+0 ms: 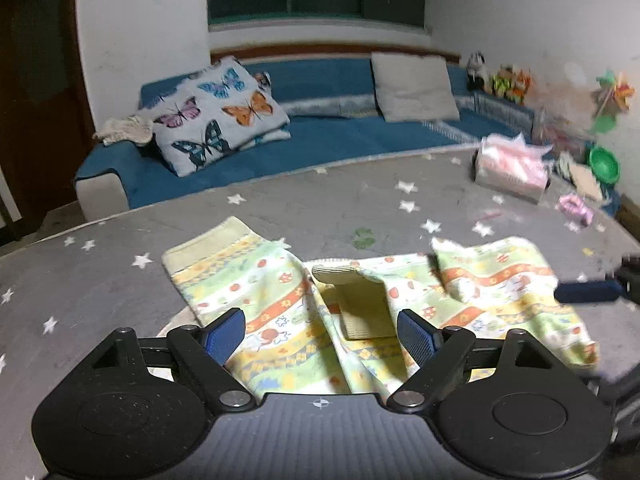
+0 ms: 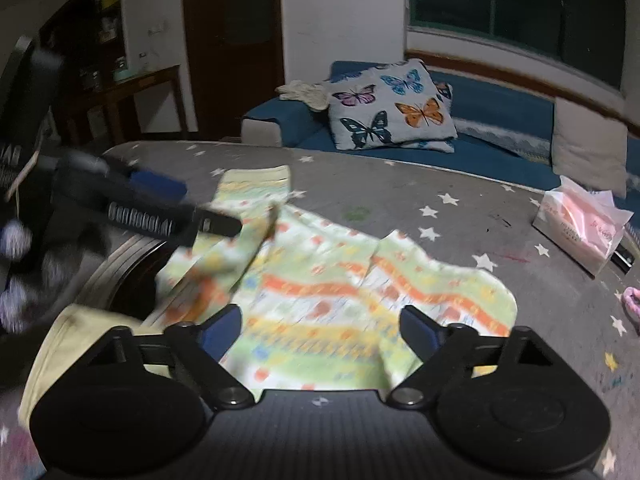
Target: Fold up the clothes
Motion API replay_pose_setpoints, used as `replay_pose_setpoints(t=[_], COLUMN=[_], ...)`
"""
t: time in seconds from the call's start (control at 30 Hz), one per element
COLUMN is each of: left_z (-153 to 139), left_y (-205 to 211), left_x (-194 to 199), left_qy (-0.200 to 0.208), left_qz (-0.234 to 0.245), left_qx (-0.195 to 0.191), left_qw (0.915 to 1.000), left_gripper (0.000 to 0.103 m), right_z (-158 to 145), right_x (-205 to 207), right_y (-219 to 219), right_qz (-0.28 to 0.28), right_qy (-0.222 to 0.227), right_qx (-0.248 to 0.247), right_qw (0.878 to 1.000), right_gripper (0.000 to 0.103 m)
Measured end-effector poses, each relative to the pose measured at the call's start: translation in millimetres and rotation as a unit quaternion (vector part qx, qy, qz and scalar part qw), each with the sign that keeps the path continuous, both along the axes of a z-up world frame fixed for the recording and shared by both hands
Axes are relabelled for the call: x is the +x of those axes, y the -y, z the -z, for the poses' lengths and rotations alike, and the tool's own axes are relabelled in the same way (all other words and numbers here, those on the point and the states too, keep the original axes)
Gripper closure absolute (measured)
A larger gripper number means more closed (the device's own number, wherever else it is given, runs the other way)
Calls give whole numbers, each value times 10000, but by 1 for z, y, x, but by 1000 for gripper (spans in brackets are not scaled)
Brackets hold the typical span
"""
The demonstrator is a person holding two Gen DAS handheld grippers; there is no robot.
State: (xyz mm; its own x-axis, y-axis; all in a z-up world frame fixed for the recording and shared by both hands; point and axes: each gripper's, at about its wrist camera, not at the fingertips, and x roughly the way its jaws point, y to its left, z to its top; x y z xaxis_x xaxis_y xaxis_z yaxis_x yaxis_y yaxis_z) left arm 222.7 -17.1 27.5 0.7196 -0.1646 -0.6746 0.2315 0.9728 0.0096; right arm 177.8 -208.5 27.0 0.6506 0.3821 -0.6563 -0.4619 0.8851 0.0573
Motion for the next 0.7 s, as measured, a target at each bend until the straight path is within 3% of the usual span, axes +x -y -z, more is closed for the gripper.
replay_pose_setpoints(t=[0.17,0.23,0.33,0.37,0.4,0.5,0.53,0.7], left_z=[22,29,35,37,38,34,31,11], left_y=[1,-2,-7,-8,-10,-15,-19,-49], left_x=[27,34,40,41,40,30,26,-6], left_qy=[-448,-576,-706,-722,-709,-528,-460,-147], left_qz=[149,151,167,173,179,75,1,-497], left_qx=[-47,-59,-135,-164,-189,-188,-195,-362], left_qw=[9989,9982,9973,9971,9971,9984,9988,9980], left_gripper=[38,62,86,91,95,100,101,101], right_z=[10,19,34,37,41,45,42,22], right_x=[42,57,73,76,79,78,74,50], right_y=[-11,-19,-32,-34,-37,-35,-30,-3], right_qz=[-58,-165,-299,-321,-339,-230,-171,132], right_qy=[-49,-135,-360,-413,-461,-589,-548,-283], right_qx=[72,87,145,150,151,262,310,572], right_qw=[9999,9997,9988,9985,9982,9977,9979,9979], right_gripper=[23,27,35,40,56,87,93,99])
